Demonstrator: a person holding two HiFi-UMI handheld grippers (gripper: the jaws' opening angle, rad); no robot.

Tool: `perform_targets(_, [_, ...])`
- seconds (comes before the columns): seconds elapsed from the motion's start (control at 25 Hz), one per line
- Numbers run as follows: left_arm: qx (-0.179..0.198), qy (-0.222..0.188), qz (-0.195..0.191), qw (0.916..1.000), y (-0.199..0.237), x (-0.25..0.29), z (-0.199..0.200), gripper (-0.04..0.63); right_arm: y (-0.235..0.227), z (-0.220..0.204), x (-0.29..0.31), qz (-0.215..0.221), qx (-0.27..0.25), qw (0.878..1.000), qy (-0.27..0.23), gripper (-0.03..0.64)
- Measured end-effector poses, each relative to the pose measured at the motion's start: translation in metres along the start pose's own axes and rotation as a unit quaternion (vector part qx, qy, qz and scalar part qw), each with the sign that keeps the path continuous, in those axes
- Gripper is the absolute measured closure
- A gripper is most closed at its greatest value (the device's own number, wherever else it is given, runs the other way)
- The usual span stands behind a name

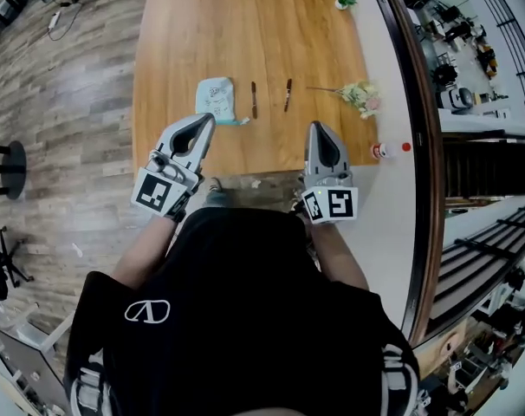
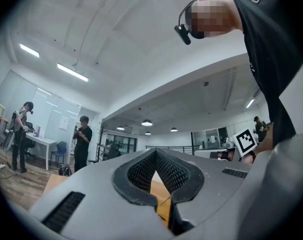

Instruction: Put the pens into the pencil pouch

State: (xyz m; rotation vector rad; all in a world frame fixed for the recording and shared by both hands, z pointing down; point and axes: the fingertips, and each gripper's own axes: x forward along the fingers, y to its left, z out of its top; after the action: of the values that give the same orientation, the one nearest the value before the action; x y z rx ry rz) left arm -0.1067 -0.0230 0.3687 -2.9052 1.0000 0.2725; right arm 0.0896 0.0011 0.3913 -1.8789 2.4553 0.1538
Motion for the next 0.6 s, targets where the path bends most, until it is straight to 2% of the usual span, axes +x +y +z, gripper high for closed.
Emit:
perform_targets(0.2, [-0.006, 0.005, -0.012, 0.9999, 0.033, 0.019, -0.010, 0.592, 0.001, -0.003, 0.042, -0.003, -0.007, 1.000, 0.004, 0.618])
perform_targets(0.4, [-0.008, 0.016, 0.007, 0.9998, 0.045, 0.036, -0.025, 0.592, -0.010, -0.011, 0.066, 0.015, 0.001, 1.000, 0.008, 0.618])
perform_targets(0.6, [0.001, 0.025, 0.031, 0.9992, 0.034, 0.054, -0.028, 0.592, -0.030, -0.008, 0.071, 0.044, 0.002, 0.999, 0.011, 0.618])
